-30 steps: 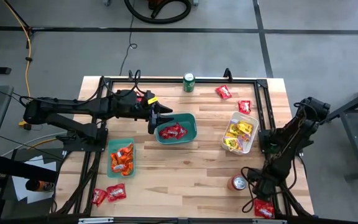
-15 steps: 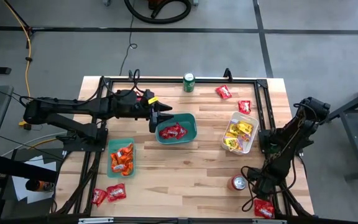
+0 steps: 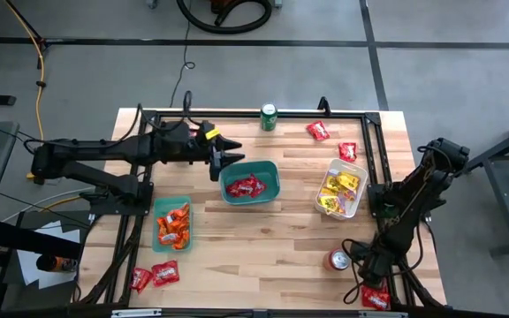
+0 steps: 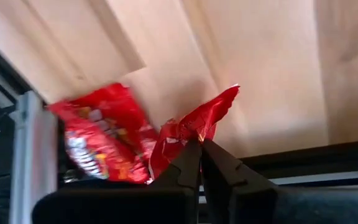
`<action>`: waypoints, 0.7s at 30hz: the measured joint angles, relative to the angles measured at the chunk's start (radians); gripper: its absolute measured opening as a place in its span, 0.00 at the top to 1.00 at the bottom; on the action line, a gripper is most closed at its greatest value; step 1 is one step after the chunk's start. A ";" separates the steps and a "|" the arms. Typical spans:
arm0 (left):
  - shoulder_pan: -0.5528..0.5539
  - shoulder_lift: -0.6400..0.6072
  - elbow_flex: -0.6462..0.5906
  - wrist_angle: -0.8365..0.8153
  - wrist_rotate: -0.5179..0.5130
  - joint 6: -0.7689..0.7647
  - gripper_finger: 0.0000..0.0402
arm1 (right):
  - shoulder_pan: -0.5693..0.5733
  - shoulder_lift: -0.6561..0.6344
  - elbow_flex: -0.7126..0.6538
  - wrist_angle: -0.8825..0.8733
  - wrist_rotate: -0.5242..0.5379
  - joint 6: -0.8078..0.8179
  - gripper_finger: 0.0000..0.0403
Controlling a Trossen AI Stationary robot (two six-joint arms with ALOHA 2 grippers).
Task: Sort candy
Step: Put the red candy into the green bin
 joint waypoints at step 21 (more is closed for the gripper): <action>0.127 -0.104 0.000 -0.001 0.001 0.101 0.51 | -0.089 -0.158 0.278 -0.473 0.183 -0.052 1.00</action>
